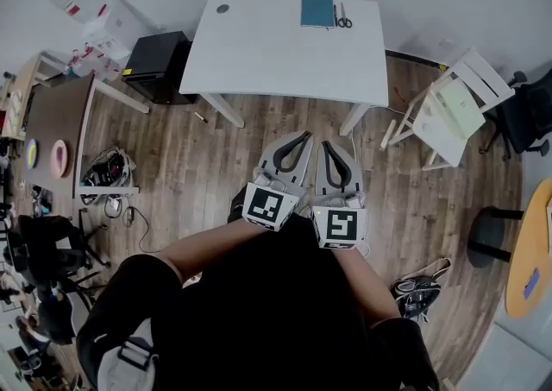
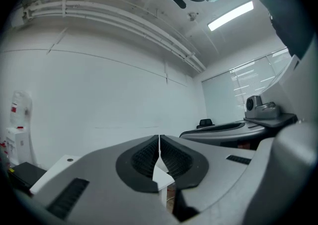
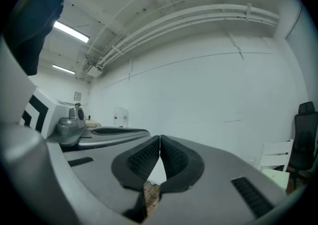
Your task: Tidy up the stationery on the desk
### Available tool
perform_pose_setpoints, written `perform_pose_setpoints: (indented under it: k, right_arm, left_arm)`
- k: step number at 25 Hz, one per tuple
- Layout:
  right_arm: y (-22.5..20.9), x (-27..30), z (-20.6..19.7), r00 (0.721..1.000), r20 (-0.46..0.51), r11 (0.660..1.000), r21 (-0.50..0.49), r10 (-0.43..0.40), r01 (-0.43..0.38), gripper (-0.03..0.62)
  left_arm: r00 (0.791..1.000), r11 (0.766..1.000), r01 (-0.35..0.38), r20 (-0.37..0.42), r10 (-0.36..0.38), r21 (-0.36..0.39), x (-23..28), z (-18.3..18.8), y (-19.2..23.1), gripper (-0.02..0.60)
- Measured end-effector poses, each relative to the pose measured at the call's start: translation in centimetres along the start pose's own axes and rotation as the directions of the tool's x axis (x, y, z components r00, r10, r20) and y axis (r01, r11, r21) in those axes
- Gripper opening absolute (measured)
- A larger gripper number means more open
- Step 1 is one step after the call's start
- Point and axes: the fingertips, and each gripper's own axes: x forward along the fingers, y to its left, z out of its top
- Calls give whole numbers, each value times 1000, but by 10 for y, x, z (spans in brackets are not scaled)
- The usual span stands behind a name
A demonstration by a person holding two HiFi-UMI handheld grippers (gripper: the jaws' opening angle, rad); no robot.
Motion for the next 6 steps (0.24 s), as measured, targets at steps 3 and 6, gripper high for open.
perform_pose_setpoints:
  k: [3, 6]
  right_arm:
    - [-2, -4, 0, 1000, -7, 1000, -28, 0, 0, 32]
    - [2, -10, -4, 999, -27, 998, -66, 19, -21, 32]
  left_arm:
    - [1000, 1000, 5, 11, -5, -21, 0, -4, -7, 18]
    - [1000, 1000, 18, -2, -18, -12, -2, -6, -17, 18]
